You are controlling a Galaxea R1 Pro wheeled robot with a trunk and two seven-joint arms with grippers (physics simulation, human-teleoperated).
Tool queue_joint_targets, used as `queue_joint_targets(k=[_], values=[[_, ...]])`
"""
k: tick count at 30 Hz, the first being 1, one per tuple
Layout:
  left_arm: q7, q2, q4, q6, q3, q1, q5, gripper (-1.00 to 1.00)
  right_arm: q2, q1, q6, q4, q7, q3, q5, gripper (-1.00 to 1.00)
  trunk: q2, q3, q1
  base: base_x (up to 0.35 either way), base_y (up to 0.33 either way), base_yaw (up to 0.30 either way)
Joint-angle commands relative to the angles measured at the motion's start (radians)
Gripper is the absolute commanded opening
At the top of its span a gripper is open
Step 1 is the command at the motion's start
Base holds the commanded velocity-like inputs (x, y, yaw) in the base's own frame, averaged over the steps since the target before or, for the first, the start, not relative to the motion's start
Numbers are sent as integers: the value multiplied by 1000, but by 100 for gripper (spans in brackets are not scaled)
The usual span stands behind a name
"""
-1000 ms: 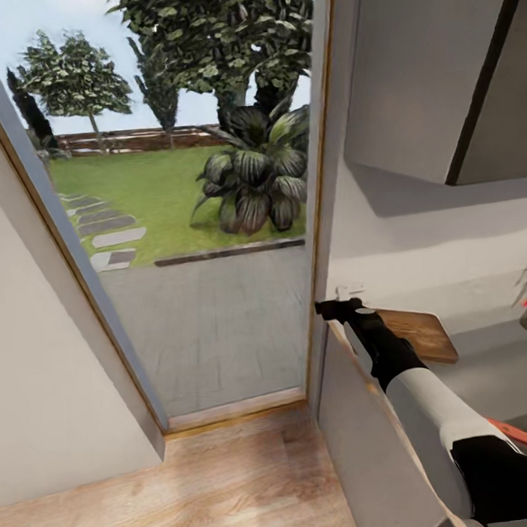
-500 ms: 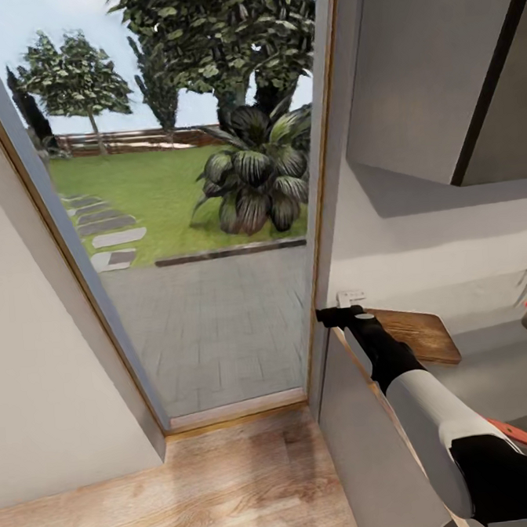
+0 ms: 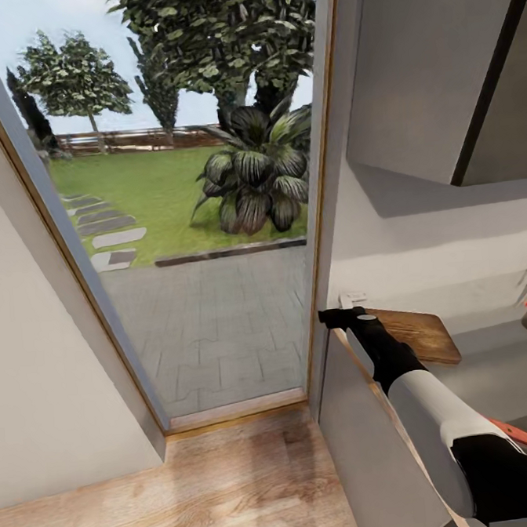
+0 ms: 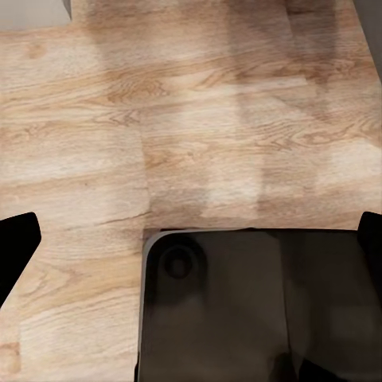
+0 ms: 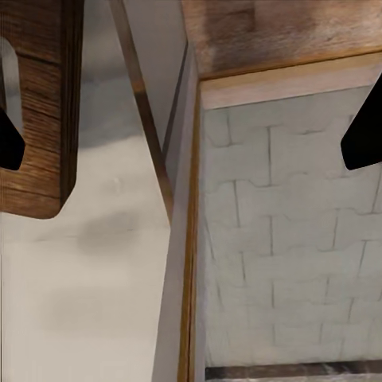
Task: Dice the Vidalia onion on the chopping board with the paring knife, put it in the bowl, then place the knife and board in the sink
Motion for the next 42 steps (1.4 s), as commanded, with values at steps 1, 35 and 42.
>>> queue_joint_targets(k=[1,35,42], values=[[0,0,-1,-1,0,0,2,100,-1,-1,6,-1,-6,4,0,100,-2,-2,1,0,0,0],[0,0,-2,-1,0,0,2,100,-1,-1,6,-1,-43,-88,0,100,-2,-13,1,0,0,0],[0,0,-1,-1,0,0,2,100,-1,-1,6,-1,-43,-123,0,100,-2,-23,1,0,0,0]])
